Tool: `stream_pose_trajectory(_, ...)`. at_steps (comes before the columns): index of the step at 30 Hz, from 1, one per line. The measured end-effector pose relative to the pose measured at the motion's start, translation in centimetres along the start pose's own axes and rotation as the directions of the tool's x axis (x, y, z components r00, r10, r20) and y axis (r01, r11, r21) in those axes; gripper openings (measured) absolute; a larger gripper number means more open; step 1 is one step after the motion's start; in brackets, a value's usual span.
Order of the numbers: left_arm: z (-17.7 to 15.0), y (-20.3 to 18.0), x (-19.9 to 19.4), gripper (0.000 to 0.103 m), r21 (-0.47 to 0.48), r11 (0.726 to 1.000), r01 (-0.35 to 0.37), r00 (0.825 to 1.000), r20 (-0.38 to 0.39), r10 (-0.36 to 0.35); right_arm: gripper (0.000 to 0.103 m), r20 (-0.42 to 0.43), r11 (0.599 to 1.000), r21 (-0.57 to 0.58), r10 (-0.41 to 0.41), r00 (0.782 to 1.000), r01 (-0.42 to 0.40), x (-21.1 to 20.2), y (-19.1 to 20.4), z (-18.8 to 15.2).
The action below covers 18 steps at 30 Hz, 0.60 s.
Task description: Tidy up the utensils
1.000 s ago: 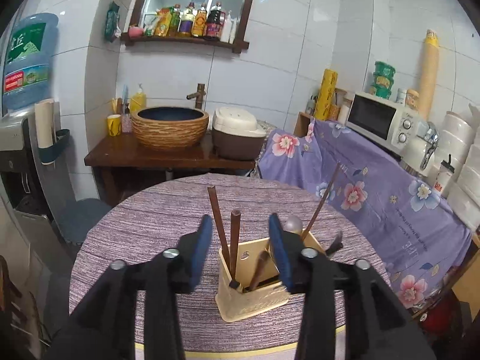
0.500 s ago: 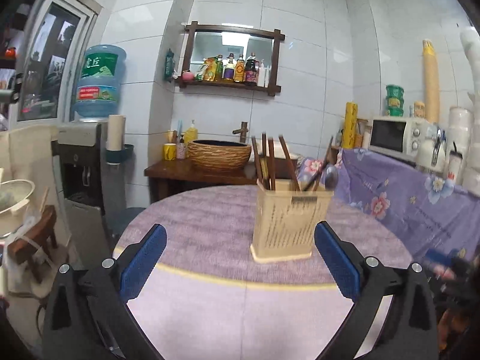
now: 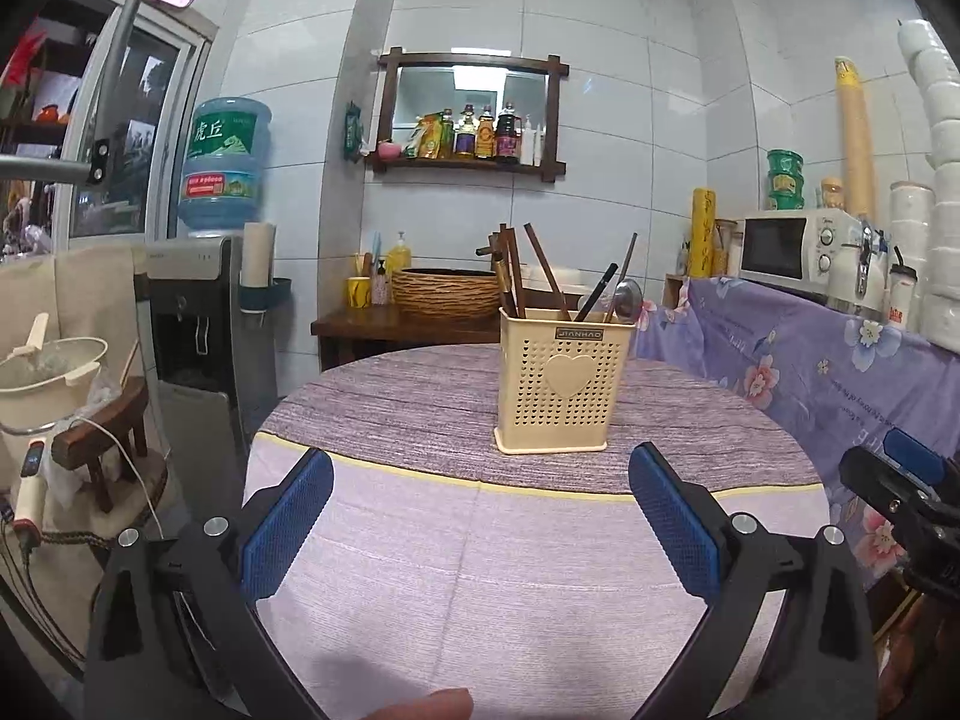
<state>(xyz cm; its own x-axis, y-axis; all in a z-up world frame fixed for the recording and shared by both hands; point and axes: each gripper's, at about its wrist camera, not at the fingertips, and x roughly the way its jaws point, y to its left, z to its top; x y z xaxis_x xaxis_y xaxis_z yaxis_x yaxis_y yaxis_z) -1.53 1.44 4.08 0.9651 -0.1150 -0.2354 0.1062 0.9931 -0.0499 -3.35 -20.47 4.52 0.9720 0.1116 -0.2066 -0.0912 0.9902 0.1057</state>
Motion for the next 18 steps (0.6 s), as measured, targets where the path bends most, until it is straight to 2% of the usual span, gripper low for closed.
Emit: stream_pose_trajectory(18,-0.73,-0.45,0.09,0.098,0.029,1.0,-0.009,1.0,-0.015,0.009,0.097,-0.017,0.999,-0.046,0.004,1.0,-0.005,0.14,0.6,-0.48)
